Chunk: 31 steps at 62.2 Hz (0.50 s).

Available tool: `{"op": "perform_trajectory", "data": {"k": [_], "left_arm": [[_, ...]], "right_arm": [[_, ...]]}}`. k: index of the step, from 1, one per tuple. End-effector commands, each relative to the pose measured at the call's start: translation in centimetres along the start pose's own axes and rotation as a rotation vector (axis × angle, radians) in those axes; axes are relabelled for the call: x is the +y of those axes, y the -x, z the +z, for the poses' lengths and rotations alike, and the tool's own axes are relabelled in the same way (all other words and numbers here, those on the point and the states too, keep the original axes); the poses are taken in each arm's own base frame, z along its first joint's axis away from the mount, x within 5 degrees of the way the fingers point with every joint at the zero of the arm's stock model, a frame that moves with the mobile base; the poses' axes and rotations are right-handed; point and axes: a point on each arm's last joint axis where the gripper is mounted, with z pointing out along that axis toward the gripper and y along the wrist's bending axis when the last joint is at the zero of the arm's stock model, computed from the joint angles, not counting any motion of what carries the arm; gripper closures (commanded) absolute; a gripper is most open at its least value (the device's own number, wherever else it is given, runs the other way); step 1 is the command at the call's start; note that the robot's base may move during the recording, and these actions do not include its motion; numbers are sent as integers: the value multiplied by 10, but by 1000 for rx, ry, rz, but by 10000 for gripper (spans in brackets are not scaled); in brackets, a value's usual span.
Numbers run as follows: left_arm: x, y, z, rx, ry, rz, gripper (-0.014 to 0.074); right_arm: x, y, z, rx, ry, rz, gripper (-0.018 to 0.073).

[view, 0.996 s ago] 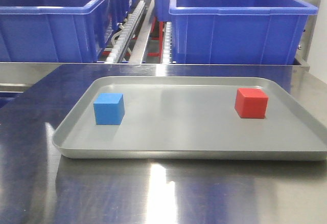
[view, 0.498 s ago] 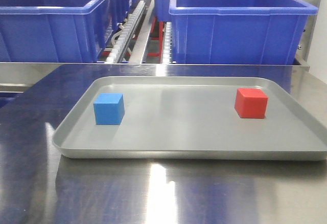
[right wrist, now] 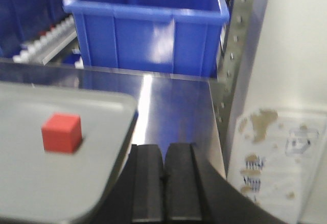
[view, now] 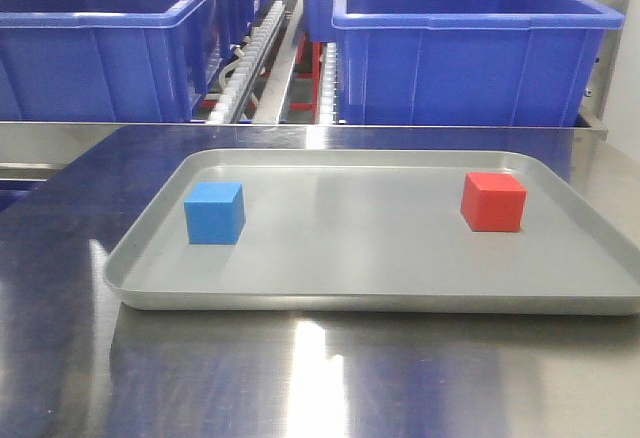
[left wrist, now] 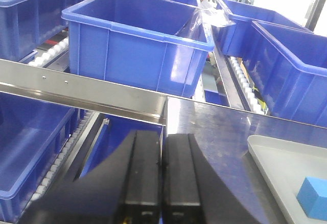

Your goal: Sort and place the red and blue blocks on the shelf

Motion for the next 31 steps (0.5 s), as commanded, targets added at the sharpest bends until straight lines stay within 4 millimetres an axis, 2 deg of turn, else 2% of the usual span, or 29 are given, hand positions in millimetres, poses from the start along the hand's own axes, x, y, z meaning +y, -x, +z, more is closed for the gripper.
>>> {"op": "perform_trajectory", "data": {"k": [1,6,13,20,31], "left_arm": [[0,-3,-1,-66,-20,-10,461],[0,-3,-1,-66,-20,-10,461],[0,-3,-1,-66,-20,-10,461],[0,-3,-1,-66,-20,-10,461],[0,-3,-1,-66,-20,-10,461]], "right_arm": [[3,19,-2,-154,26,-24,490],[3,22,5,-100,29,-23,490],[4,41,27,10,27,-22,490],[4,64,63,125,25,-20,490],[5,100,133,226,12,35,490]]}}
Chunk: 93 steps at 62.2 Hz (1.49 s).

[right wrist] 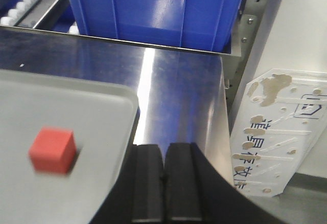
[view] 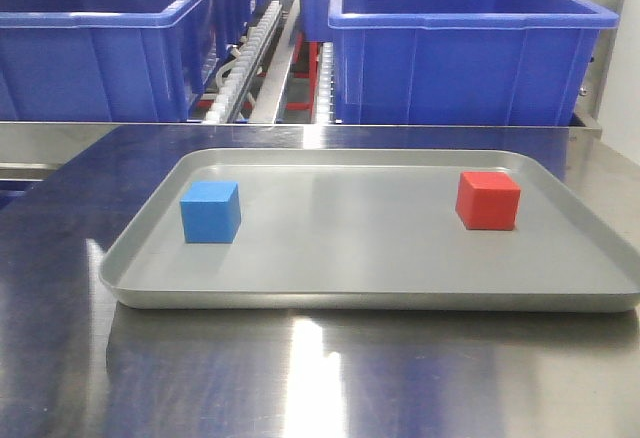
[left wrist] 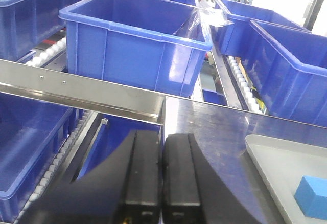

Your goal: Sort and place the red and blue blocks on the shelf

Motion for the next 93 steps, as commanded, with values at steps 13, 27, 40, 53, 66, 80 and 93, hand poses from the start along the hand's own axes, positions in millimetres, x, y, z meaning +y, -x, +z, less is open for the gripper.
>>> {"op": "perform_trajectory", "data": {"k": [13,27,40,53,66,80,93], "left_arm": [[0,-3,-1,-66,-20,-10,461],[0,-3,-1,-66,-20,-10,461],[0,-3,-1,-66,-20,-10,461],[0,-3,-1,-66,-20,-10,461],[0,-3,-1,-66,-20,-10,461],[0,-3,-1,-66,-20,-10,461],[0,-3,-1,-66,-20,-10,461]], "right_arm": [[-2,63,65,233,-61,158,490],[-3,51,87,358,-82,152,490],[-4,43,91,426,-94,150,294],[7,39,87,506,-72,126,-65],[35,40,87,482,30,74,-64],[50,49,97,477,77,84,-64],[58,58,120,547,76,135,-64]]}}
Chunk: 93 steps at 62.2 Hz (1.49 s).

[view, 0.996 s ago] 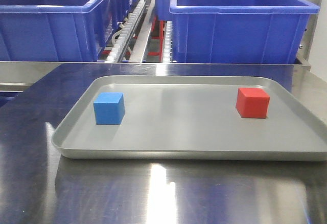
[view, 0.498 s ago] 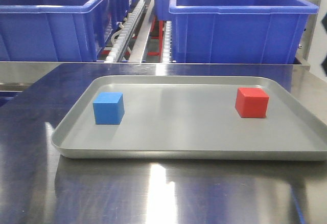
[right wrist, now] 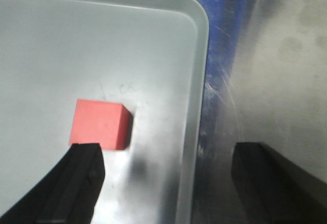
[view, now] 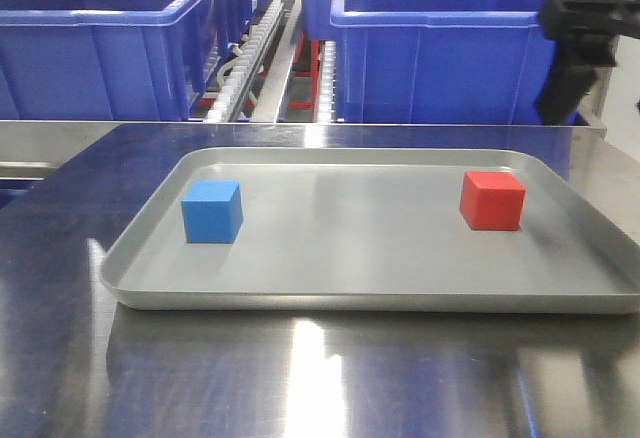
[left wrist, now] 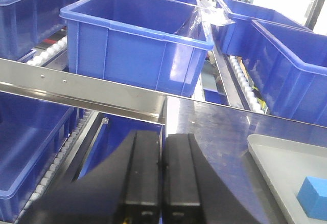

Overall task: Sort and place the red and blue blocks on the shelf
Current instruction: 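Lower the right gripper over the red cube and close on it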

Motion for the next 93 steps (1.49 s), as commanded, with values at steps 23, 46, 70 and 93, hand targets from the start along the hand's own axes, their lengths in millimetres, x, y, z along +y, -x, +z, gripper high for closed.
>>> {"op": "perform_trajectory", "data": {"k": [23,46,70,93], "left_arm": [[0,-3,-1,-66,-20,-10,461],[0,-3,-1,-66,-20,-10,461],[0,-3,-1,-66,-20,-10,461],[0,-3,-1,-66,-20,-10,461]], "right_arm": [[40,33,21,51,72,-11,-64],[44,27,56,141,48,-25,-64],[43,22,76,174,31,-35,-64],[44,22,81,183,28,-36,195]]}}
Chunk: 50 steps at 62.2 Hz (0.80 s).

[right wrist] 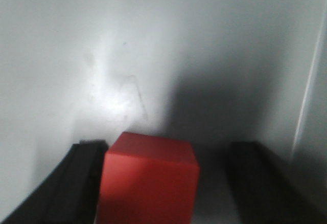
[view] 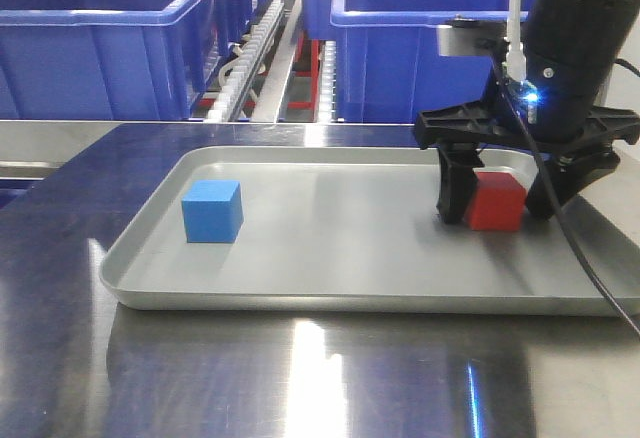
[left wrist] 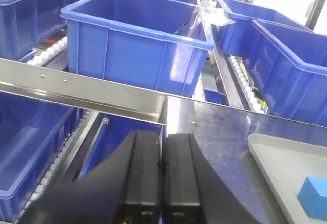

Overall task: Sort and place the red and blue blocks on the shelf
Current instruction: 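Lower the right gripper over the red cube and close on it, then lift the red cube off the tray with the right gripper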

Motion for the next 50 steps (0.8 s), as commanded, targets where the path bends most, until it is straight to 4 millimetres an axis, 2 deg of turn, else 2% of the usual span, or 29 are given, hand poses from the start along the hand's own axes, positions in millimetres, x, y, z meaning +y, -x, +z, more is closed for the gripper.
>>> {"op": "perform_trajectory", "data": {"k": [1,5,8,12,21,31,40,50], "left_arm": [[0,-3,-1,-66,-20,-10,461],[0,-3,-1,-66,-20,-10,461],[0,-3,-1,-66,-20,-10,461],[0,-3,-1,-66,-20,-10,461],[0,-3,-1,-66,-20,-10,461],[0,-3,-1,-66,-20,-10,461],[0,-3,-1,-66,-20,-10,461],[0,-3,-1,-66,-20,-10,461]], "right_arm": [[3,14,-21,-92,27,2,234],[4,18,-29,-105,30,1,430],[6,21,-37,-126,37,1,525],[7,26,-49,-161,47,1,492],[8,30,-89,-287,85,1,493],[2,26,-144,-470,96,-29,505],[-15,9,-192,-661,87,-36,503],[-44,-32,-224,-830,67,12,503]]}}
